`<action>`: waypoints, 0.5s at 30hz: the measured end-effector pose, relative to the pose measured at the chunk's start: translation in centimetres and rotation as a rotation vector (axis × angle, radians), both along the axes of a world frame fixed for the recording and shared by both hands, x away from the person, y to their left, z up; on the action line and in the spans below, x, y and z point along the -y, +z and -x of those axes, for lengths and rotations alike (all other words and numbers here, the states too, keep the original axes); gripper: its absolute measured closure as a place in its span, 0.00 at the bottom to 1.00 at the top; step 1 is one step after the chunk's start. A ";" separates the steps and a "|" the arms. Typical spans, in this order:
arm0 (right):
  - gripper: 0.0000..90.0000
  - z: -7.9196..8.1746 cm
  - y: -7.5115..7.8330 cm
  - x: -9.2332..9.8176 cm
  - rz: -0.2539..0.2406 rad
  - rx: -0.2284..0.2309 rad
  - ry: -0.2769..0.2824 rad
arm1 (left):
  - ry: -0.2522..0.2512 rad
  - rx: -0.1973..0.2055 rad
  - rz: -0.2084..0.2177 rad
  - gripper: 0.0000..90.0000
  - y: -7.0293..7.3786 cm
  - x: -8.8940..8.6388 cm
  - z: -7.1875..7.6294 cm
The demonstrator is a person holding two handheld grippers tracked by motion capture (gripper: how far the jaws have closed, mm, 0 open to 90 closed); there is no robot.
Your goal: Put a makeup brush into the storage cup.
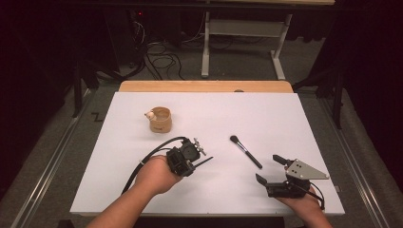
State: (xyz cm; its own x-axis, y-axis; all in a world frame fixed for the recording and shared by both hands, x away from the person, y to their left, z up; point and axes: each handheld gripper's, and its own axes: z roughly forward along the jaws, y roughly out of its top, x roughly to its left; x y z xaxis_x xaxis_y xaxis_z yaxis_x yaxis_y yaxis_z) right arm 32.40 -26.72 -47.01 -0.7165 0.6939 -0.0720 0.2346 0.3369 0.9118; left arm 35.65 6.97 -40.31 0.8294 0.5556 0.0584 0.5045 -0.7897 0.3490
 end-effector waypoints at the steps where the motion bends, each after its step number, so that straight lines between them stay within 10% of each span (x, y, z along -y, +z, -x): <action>1: 0.13 0.0 0.0 0.0 0.005 0.004 0.001 | -0.005 0.001 -0.003 0.92 0.1 0.2 0.0; 15: 0.19 0.5 0.7 -2.9 0.060 0.019 0.093 | -0.039 -0.008 -0.020 0.92 0.7 1.5 -0.1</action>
State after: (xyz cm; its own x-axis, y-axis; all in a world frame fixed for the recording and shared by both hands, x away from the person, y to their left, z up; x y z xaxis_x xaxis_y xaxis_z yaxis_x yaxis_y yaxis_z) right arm 31.92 -23.79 -46.36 -0.7758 0.6184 -0.1256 0.1827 0.4107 0.8933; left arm 35.73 5.51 -39.60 0.8509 0.5216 0.0628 0.4756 -0.8156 0.3294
